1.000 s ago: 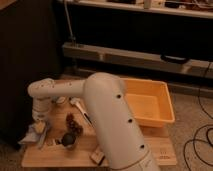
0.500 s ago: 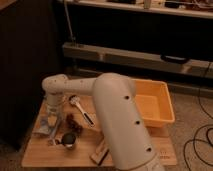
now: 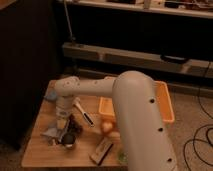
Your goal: Wipe table surface with towel
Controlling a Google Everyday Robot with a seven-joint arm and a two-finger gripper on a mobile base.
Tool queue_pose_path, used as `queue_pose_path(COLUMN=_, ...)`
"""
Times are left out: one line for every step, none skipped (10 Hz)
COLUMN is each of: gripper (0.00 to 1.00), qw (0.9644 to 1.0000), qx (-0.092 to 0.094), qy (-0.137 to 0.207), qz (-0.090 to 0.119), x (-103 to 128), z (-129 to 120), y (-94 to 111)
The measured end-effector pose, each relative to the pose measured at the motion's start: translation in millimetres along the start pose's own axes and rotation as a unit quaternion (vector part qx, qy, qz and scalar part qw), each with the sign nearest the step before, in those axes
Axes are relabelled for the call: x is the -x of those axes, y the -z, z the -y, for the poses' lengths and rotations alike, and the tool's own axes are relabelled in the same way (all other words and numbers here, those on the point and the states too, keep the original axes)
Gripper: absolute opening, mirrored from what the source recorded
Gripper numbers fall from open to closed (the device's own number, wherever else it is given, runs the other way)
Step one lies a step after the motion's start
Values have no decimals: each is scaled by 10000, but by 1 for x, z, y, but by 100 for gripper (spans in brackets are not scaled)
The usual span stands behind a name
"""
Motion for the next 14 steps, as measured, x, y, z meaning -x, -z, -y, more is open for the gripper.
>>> queue_pose_path(gripper=0, qw=9998, qx=89, qy=194, qz=-11, x=15, z=-12, y=-9)
queue_pose_path(gripper=0, qw=9993, qx=149, qy=352, qz=-9, x=30, z=-21, y=-18)
queue_pose_path(gripper=0, qw=9982, qx=207, qy=561, qz=8, x=52, z=-28, y=-28)
queue_pose_path(gripper=0, qw=9963, qx=249, qy=816, qz=34, x=77, z=-32, y=-36)
queue_pose_path(gripper=0, qw=9943, qx=277, qy=1030, qz=49, x=99, z=-32, y=-41)
queue_pose_path(gripper=0, qw=9922, qx=293, qy=1212, qz=54, x=116, z=-28, y=-45)
queue_pose_path(gripper=0, qw=9915, qx=286, qy=1267, qz=61, x=125, z=-24, y=-46)
queue_pose_path(gripper=0, qw=9916, qx=244, qy=1264, qz=71, x=129, z=-17, y=-44)
queue_pose_path(gripper=0, qw=9925, qx=161, qy=1210, qz=75, x=125, z=-9, y=-38)
queue_pose_path(gripper=0, qw=9938, qx=63, qy=1108, qz=97, x=117, z=2, y=-29)
queue_pose_path(gripper=0, qw=9955, qx=-24, qy=937, qz=115, x=105, z=17, y=-20)
queue_pose_path(gripper=0, qw=9971, qx=-59, qy=748, qz=90, x=90, z=32, y=-12)
queue_pose_path(gripper=0, qw=9982, qx=-89, qy=578, qz=90, x=75, z=44, y=-7)
queue_pose_path(gripper=0, qw=9993, qx=-124, qy=350, qz=87, x=56, z=58, y=-1)
